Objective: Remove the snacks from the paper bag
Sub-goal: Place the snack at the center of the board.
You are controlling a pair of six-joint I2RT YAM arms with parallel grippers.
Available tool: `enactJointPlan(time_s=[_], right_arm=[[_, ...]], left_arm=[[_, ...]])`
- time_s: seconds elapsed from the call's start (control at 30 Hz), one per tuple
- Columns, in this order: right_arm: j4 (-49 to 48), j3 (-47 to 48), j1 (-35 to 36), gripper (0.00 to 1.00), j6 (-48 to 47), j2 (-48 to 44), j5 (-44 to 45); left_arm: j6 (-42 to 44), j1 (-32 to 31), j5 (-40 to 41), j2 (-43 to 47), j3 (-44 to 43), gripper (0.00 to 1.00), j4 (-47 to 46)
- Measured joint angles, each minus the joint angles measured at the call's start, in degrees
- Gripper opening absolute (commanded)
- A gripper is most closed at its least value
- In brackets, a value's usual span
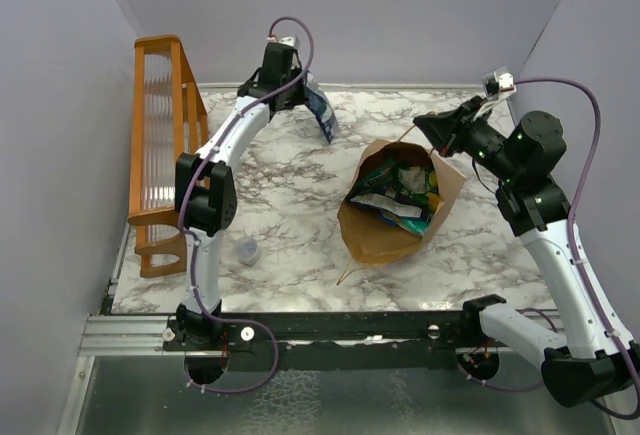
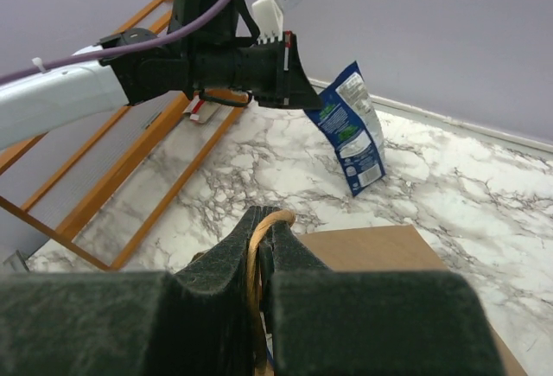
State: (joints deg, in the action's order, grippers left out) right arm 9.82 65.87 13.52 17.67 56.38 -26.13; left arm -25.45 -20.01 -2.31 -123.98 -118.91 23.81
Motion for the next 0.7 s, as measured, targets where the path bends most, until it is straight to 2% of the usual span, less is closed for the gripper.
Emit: enactJointPlan(time_s=[0.23, 0.27, 0.33, 0.47, 0.57, 0.7], right_arm=[[0.0, -1.3, 0.0, 0.04, 0.0, -0.2, 0.0], [0.0, -1.4, 0.0, 0.04, 0.0, -0.2, 0.0], [0.0, -1.5, 0.0, 0.04, 0.0, -0.2, 0.0], [0.0, -1.5, 0.0, 0.04, 0.0, -0.2, 0.0], [0.0, -1.5, 0.0, 0.04, 0.0, -0.2, 0.0], [0.0, -1.5, 0.0, 0.04, 0.0, -0.2, 0.0]], left_arm=[[3.3, 8.5, 0.3, -3.3, 7.2, 0.0, 0.6], [3.8, 9.3, 0.6, -3.7, 7.6, 0.04, 1.1], [4.8, 10.2, 1.9, -5.0, 7.9, 0.19, 2.7], [5.7, 9.6, 2.5, -4.9, 8.7, 0.36, 4.2], [5.6, 8.9, 2.2, -3.1, 8.8, 0.44, 4.2], [5.0, 8.2, 1.3, 2.4, 8.5, 0.46, 5.0]])
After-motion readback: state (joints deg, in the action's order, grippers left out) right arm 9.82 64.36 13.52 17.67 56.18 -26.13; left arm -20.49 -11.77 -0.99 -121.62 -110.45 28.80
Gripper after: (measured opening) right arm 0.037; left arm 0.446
